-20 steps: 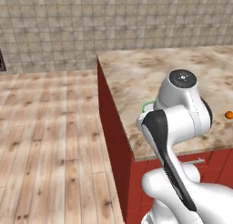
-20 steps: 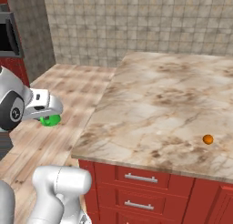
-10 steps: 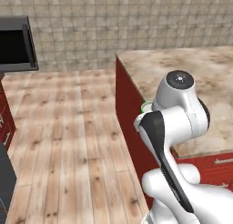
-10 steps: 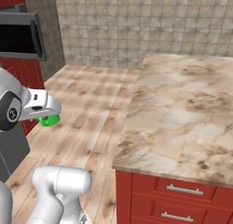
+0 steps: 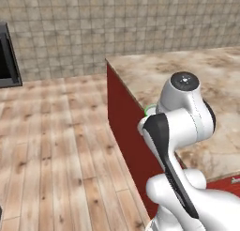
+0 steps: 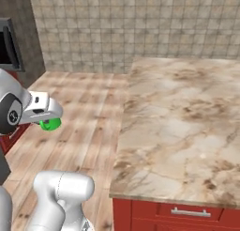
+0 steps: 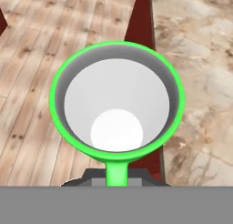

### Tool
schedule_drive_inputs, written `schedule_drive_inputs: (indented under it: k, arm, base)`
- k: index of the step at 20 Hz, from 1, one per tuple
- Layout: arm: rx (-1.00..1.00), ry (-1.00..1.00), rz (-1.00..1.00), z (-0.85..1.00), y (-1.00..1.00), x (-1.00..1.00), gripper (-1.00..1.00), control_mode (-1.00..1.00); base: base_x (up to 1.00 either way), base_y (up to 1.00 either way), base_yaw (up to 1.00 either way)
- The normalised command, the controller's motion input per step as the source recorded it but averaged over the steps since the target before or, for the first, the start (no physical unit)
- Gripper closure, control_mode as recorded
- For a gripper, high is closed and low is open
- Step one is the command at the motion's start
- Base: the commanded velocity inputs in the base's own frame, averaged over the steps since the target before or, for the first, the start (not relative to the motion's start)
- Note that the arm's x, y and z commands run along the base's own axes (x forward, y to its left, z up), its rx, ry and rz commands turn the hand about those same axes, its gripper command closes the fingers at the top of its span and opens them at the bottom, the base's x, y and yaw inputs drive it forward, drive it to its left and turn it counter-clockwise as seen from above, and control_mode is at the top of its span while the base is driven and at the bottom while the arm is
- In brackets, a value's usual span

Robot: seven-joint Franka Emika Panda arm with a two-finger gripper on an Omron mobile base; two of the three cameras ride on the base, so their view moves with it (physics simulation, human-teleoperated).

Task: Pick the mug from the counter and place it inside the microwave. Then close the microwave.

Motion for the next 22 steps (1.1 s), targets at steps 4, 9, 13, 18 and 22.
schedule_drive_inputs:
  k: [4,9,13,18,22]
  arm:
    - [0.00,0.00,0.00,0.00,0.00,0.00,1.00,1.00]
    - [0.00,0.00,0.00,0.00,0.00,0.00,1.00,1.00]
    - [0.00,0.00,0.00,0.00,0.00,0.00,1.00,1.00]
    - [0.00,0.00,0.00,0.00,0.00,0.00,1.00,1.00]
    - [0.00,0.00,0.00,0.00,0.00,0.00,1.00,1.00]
  base:
    - [1.00,0.14,-0.25]
    - [0.40,0.60,-0.09]
    - [-0.28,0.99,0.00]
    - [0.44,0.41,-0.01]
    - [1.00,0.00,-0.06]
